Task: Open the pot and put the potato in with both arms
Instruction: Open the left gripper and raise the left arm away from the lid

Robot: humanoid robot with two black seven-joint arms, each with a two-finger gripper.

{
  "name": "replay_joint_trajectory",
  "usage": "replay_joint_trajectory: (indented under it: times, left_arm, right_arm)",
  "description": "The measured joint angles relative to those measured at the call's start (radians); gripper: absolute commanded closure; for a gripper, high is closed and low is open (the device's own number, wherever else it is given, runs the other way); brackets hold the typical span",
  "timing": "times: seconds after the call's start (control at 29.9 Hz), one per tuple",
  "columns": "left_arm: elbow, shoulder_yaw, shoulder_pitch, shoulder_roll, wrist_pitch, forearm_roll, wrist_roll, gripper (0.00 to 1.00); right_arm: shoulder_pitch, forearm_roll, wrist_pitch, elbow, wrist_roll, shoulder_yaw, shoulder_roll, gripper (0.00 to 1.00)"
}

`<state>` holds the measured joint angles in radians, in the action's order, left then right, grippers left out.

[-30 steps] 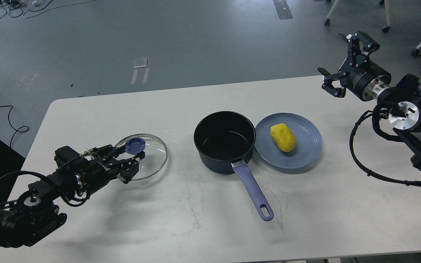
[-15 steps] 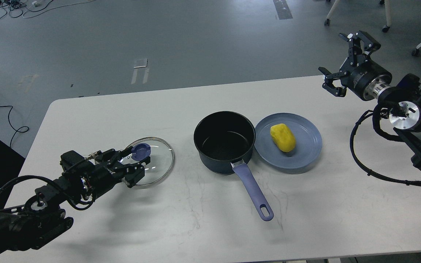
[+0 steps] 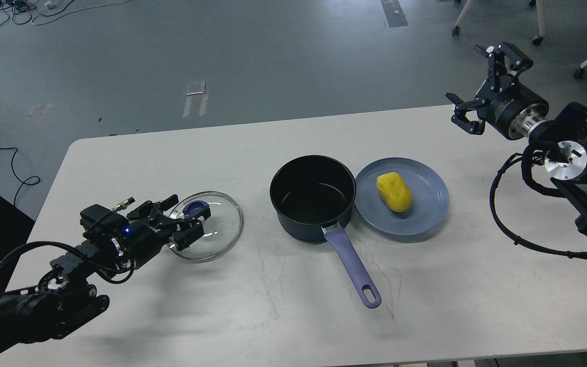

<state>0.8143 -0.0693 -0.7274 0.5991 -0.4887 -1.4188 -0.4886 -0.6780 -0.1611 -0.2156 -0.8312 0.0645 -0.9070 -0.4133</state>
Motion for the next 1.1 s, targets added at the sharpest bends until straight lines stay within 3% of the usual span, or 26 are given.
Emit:
replay_joint_trajectory:
  times: [0.54,0.8,0.9,1.1]
  left_arm:
    - [0.04,0.002,-0.179,0.056,0.0,0.197,0.0,0.02]
    - [0.074,0.036,-0.286,0.051,0.015,0.452,0.0,0.02]
    - [0.074,0.083,-0.325,0.046,0.129,0.575,0.0,0.02]
    - [0.069,0.26,-0.346,0.027,0.498,0.9,0.0,0.02]
  right_arm:
    - [-0.002,0.0,-0.005,0.001,0.0,0.003,0.001,0.0]
    - [-0.002,0.0,-0.005,0.0,0.0,0.005,-0.001,0.0]
    - [-0.002,0.0,-0.005,-0.001,0.0,0.005,-0.001,0.0]
    - [-0.004,-0.001,-0.006,-0.004,0.0,0.009,0.0,0.0]
